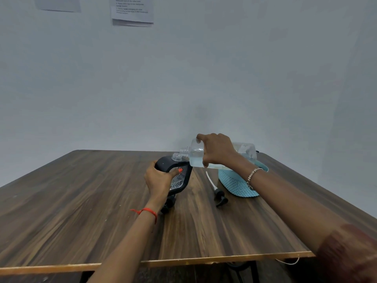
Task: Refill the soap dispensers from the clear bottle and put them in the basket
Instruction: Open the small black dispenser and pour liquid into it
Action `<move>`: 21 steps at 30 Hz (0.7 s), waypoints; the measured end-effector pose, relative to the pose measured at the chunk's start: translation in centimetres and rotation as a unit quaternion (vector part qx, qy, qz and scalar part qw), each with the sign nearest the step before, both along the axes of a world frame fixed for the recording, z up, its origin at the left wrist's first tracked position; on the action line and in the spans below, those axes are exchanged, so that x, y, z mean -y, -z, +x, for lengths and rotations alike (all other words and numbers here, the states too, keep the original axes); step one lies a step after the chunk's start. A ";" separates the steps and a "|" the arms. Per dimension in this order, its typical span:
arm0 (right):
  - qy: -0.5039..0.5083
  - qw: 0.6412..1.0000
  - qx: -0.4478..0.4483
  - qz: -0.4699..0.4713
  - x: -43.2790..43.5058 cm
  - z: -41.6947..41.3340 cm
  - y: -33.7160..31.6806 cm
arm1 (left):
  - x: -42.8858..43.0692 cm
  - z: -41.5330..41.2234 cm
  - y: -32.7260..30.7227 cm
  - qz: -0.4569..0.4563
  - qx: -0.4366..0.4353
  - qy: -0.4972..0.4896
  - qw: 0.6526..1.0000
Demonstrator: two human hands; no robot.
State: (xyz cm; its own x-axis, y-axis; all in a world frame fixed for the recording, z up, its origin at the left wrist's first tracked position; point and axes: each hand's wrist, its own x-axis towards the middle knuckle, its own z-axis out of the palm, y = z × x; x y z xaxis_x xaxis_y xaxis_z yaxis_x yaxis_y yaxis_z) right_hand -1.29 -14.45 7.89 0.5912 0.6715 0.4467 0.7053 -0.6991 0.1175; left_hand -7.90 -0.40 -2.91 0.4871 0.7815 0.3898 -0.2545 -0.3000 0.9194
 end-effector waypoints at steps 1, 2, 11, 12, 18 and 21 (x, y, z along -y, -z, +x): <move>0.001 1.000 -0.001 -0.002 0.0 0.0 0.0 | 0.0 0.0 0.0 0.000 0.000 -0.002 1.000; 0.003 1.000 -0.001 -0.004 0.0 0.0 0.0 | 0.0 0.1 0.1 0.000 -0.001 -0.004 1.000; 0.003 1.000 -0.006 -0.007 0.1 0.0 0.1 | 0.2 0.2 0.4 -0.008 0.005 0.002 1.000; 0.004 1.000 -0.007 -0.007 0.1 0.0 0.1 | 0.2 0.1 0.3 -0.009 0.005 0.004 1.000; 0.005 1.000 -0.011 -0.013 0.2 0.1 0.2 | 0.2 0.1 0.5 -0.009 -0.002 0.003 1.000; 0.006 1.000 -0.013 -0.016 0.2 0.1 0.2 | 0.2 0.2 0.6 -0.006 -0.006 -0.002 1.000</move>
State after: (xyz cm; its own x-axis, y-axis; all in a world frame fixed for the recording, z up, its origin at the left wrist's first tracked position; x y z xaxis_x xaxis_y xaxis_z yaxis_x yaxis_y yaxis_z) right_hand -1.21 -14.66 7.67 0.6103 0.6780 0.4097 0.7004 -0.7034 0.1206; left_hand -7.71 -0.55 -3.48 0.4889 0.7878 0.3746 -0.2429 -0.2895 0.9258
